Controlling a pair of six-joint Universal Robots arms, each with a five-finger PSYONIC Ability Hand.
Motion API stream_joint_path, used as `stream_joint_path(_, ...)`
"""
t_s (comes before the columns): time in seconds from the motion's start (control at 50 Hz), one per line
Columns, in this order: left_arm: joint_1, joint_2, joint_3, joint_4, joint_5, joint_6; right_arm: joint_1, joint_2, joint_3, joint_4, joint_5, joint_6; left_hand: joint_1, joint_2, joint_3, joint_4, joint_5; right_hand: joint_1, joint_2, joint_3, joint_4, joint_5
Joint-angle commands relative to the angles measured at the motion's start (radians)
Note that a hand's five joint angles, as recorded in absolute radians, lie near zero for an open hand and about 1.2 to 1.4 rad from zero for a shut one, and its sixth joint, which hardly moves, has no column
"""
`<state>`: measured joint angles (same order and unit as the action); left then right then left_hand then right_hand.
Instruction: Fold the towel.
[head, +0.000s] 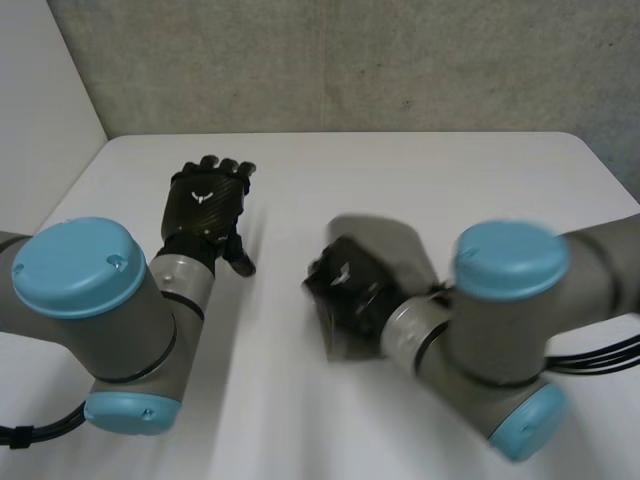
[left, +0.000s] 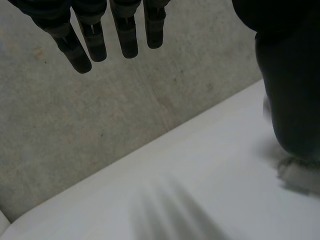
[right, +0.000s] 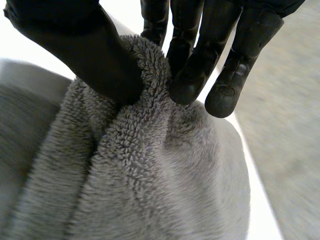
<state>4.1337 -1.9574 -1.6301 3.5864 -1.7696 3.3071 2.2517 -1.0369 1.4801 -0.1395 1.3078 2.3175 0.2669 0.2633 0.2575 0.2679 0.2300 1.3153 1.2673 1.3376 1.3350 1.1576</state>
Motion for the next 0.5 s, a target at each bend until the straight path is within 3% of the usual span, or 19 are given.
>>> stream_joint_path(0.02,-0.015,0.003,0.038,-0.001,0.022,-0.069,0.074,0.084,-0.001,0.000,0.048,0.010,-0.080,-0.076,-0.070,-0.081,-0.217,-0.435,-0.387,-0.457,-0.454,-0.452)
stream_joint_path(0.04,-0.015,0.003,0.038,-0.002,0.022,-0.069,0.063,0.074,-0.001,-0.003,0.082,0.020,-0.080,-0.076,-0.070,-0.081,-0.217,-0.824,-0.776,-0.847,-0.844,-0.841)
stream_joint_path(0.06,-0.016,0.003,0.045,-0.002,0.036,-0.084,0.058,0.055,0.000,-0.006,0.120,0.029,-0.077,-0.073,-0.068,-0.078,-0.215,-0.959,-0.911,-0.981,-0.979,-0.976)
stream_joint_path(0.16,-0.018,-0.005,0.064,-0.002,0.073,-0.100,0.008,-0.073,0.032,-0.011,0.195,0.106,-0.068,-0.064,-0.059,-0.069,-0.206,-1.141,-1.093,-1.163,-1.160,-1.158)
stream_joint_path(0.38,-0.059,-0.087,0.121,-0.002,0.082,-0.103,-0.139,-0.226,0.095,0.046,0.188,0.399,-0.059,-0.056,-0.050,-0.060,-0.197,-1.141,-1.093,-1.163,-1.160,-1.158)
stream_joint_path(0.5,-0.105,-0.172,0.168,-0.011,0.097,-0.103,-0.181,-0.213,0.082,0.109,0.156,0.408,-0.056,-0.053,-0.047,-0.057,-0.194,-1.141,-1.093,-1.163,-1.160,-1.158)
